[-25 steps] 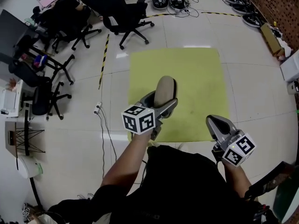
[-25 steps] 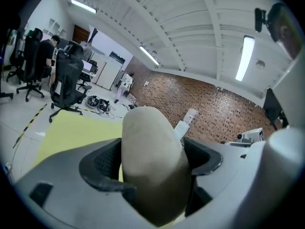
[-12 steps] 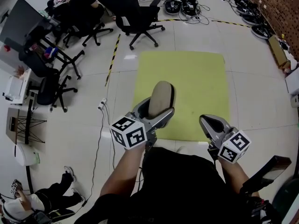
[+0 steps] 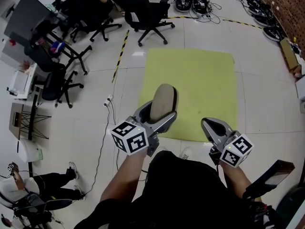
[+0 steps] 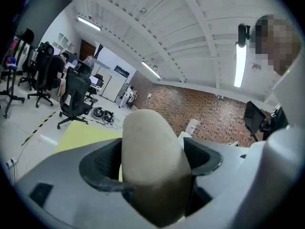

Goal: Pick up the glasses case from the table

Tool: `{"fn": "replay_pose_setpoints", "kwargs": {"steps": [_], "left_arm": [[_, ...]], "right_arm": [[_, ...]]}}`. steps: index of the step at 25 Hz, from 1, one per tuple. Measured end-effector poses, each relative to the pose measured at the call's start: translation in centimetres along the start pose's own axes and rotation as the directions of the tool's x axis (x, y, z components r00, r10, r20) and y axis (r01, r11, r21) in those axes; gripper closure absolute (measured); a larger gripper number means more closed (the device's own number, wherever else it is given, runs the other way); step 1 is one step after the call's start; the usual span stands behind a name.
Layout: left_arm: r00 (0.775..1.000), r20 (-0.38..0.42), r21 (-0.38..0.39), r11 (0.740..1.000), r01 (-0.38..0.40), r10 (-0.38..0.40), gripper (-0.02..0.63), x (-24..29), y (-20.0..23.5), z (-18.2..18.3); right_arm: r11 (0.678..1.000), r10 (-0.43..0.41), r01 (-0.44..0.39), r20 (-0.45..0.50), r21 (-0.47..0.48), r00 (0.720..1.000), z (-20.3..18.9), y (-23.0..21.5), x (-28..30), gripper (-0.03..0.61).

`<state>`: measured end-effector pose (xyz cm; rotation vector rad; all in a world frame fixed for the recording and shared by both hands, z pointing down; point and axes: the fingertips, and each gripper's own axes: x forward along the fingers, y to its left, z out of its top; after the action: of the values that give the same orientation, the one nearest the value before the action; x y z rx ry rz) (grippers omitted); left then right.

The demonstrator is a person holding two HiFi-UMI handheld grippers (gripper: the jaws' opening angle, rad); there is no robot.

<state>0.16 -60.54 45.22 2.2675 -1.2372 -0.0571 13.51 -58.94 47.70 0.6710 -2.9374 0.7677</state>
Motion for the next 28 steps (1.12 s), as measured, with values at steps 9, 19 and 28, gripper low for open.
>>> {"fn": "replay_pose_setpoints", "kwargs": {"steps": [9,19,28], "left_arm": [[1.000,-0.014,0.073,0.997,-0.012,0.013,0.207,0.3,-0.7,0.3],[0.999,-0.034,0.136,0.990,0.035,-0.031,0.207,-2.7,-1.5,1.5],[0.997,-0.036,0.147,0.987,0.071,-0.066,0.207,-7.8,0.1,2.3]], "right_arm": [[0.999,-0.039,0.039,0.029,-0.009,0.999,0.6,0.0,-0.6,0.577],[0.996,-0.078,0.080,0.063,-0.029,0.995,1.5,2.8,0.5,0.577],[0.991,-0.118,0.122,0.078,-0.050,0.990,0.8,8.1,3.0,0.577]]}}
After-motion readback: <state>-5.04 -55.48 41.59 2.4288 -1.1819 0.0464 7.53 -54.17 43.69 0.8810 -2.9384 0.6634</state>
